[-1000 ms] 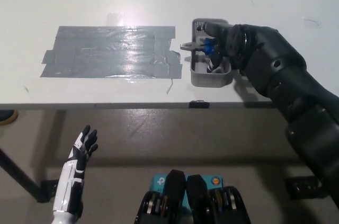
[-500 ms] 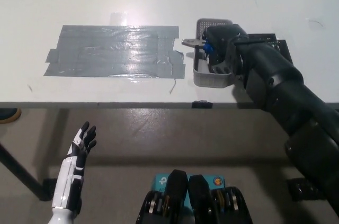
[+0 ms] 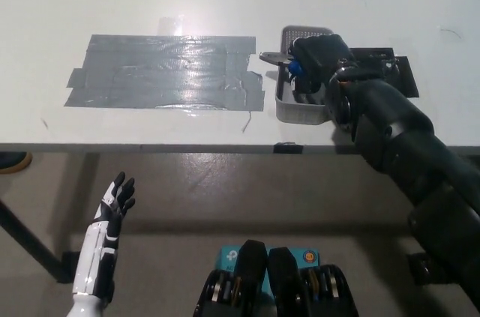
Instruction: The robot picks the blue plier placed on top of the container and places it on the grey area of the table
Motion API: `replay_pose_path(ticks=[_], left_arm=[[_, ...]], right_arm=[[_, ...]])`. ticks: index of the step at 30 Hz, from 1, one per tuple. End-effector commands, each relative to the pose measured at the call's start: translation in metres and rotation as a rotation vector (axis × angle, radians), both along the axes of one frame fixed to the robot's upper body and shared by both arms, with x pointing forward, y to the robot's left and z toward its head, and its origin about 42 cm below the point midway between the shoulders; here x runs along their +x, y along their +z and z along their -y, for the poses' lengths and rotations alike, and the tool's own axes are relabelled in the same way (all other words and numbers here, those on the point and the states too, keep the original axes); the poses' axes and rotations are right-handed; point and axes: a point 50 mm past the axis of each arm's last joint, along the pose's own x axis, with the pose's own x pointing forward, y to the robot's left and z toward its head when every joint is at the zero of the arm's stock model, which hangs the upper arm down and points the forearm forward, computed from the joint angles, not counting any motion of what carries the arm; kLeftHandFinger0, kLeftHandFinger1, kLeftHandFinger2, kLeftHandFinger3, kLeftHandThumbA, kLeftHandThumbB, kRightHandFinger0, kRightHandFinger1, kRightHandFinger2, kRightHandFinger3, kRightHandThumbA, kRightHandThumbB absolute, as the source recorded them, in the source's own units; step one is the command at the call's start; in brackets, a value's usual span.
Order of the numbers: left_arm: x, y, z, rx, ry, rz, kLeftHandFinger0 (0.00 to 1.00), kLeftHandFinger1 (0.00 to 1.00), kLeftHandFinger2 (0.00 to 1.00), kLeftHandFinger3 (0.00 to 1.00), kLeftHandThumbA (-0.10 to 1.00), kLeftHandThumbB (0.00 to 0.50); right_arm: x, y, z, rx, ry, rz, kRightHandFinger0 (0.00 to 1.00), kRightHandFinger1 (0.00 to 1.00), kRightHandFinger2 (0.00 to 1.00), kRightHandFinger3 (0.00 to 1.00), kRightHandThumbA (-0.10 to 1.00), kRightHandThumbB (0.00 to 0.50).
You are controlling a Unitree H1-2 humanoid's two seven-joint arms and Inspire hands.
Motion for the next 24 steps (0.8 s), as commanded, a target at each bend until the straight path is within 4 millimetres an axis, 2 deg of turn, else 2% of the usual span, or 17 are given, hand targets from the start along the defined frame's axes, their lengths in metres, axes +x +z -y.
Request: replay_pose_path(ticks=[1,2,3,4,5,6,7,8,9,12,14,16,17,19,22,23,24], left_arm=[[-0.003,0.005,-0.003,-0.009,0.014,0.050,1.00,1.00,1.00,1.00,1.00,0.000],[-0.003,0.005,-0.003,-0.008,0.013,0.052,1.00,1.00,1.00,1.00,1.00,0.000],[-0.001,0.005,-0.001,-0.007,0.014,0.051,1.00,1.00,1.00,1.00,1.00,0.000],[-0.001,0.005,0.000,-0.010,0.013,0.050,1.00,1.00,1.00,1.00,1.00,0.000],[-0.002,0.003,0.000,-0.012,0.010,0.049,1.00,1.00,1.00,1.00,1.00,0.000],[-0.006,0.002,0.001,-0.016,0.010,0.045,1.00,1.00,1.00,1.00,1.00,0.000],[-0.008,0.001,0.001,-0.018,0.011,0.041,1.00,1.00,1.00,1.00,1.00,0.000],[-0.009,0.000,0.001,-0.018,0.012,0.041,1.00,1.00,1.00,1.00,1.00,0.000],[-0.008,0.000,0.002,-0.022,0.011,0.042,1.00,1.00,1.00,1.00,1.00,0.000],[-0.006,0.001,0.003,-0.035,0.012,0.040,1.00,1.00,1.00,1.00,1.00,0.000],[-0.005,0.002,0.003,-0.034,0.019,0.043,1.00,1.00,1.00,1.00,1.00,0.000],[-0.006,0.003,0.002,-0.028,0.024,0.045,1.00,1.00,1.00,1.00,1.00,0.000],[-0.004,0.003,0.002,-0.027,0.024,0.050,1.00,1.00,1.00,1.00,1.00,0.000],[-0.008,0.001,0.002,-0.027,0.022,0.045,1.00,1.00,1.00,1.00,1.00,0.000],[-0.009,0.001,0.002,-0.032,0.023,0.042,1.00,1.00,1.00,1.00,1.00,0.000],[-0.009,0.001,0.001,-0.034,0.025,0.039,1.00,1.00,1.00,1.00,1.00,0.000],[-0.010,0.001,0.001,-0.029,0.027,0.040,1.00,1.00,1.00,1.00,1.00,0.000]], right_arm=[[0.020,0.072,0.026,-0.055,-0.017,0.257,0.03,0.13,0.31,0.62,-0.10,0.299],[0.022,0.084,0.025,-0.058,-0.006,0.281,0.00,0.01,0.22,0.61,-0.10,0.306],[0.024,0.100,0.025,-0.072,0.015,0.330,0.00,0.00,0.17,0.51,-0.10,0.275],[0.024,0.104,0.025,-0.070,0.009,0.333,0.00,0.10,0.29,0.49,-0.10,0.251],[0.026,0.116,0.023,-0.058,0.019,0.357,0.09,0.22,0.41,0.57,-0.10,0.236],[0.026,0.121,0.020,-0.065,0.023,0.361,0.13,0.25,0.44,0.59,-0.10,0.233],[0.025,0.120,0.019,-0.067,0.025,0.359,0.07,0.22,0.42,0.59,-0.10,0.229],[0.026,0.132,0.014,-0.097,0.033,0.386,0.11,0.22,0.34,0.56,-0.10,0.259],[0.026,0.136,0.013,-0.103,0.034,0.389,0.09,0.20,0.33,0.55,-0.10,0.254],[0.026,0.149,0.007,-0.077,0.062,0.438,0.00,0.01,0.18,0.39,-0.10,0.271],[0.024,0.160,0.000,-0.049,0.097,0.492,0.00,0.06,0.30,0.33,-0.10,0.284],[0.023,0.166,-0.006,-0.058,0.115,0.516,0.00,0.13,0.52,0.32,-0.10,0.267],[0.022,0.171,-0.008,-0.069,0.124,0.536,0.00,0.11,0.53,0.31,-0.10,0.264],[0.021,0.170,-0.013,-0.073,0.130,0.548,0.00,0.16,0.63,0.35,-0.10,0.271],[0.018,0.176,-0.024,-0.034,0.157,0.565,0.00,0.10,0.56,0.35,-0.10,0.293],[0.018,0.177,-0.029,-0.032,0.162,0.564,0.03,0.16,0.58,0.42,-0.10,0.301],[0.017,0.177,-0.036,-0.030,0.170,0.560,0.00,0.11,0.53,0.44,-0.10,0.290]])
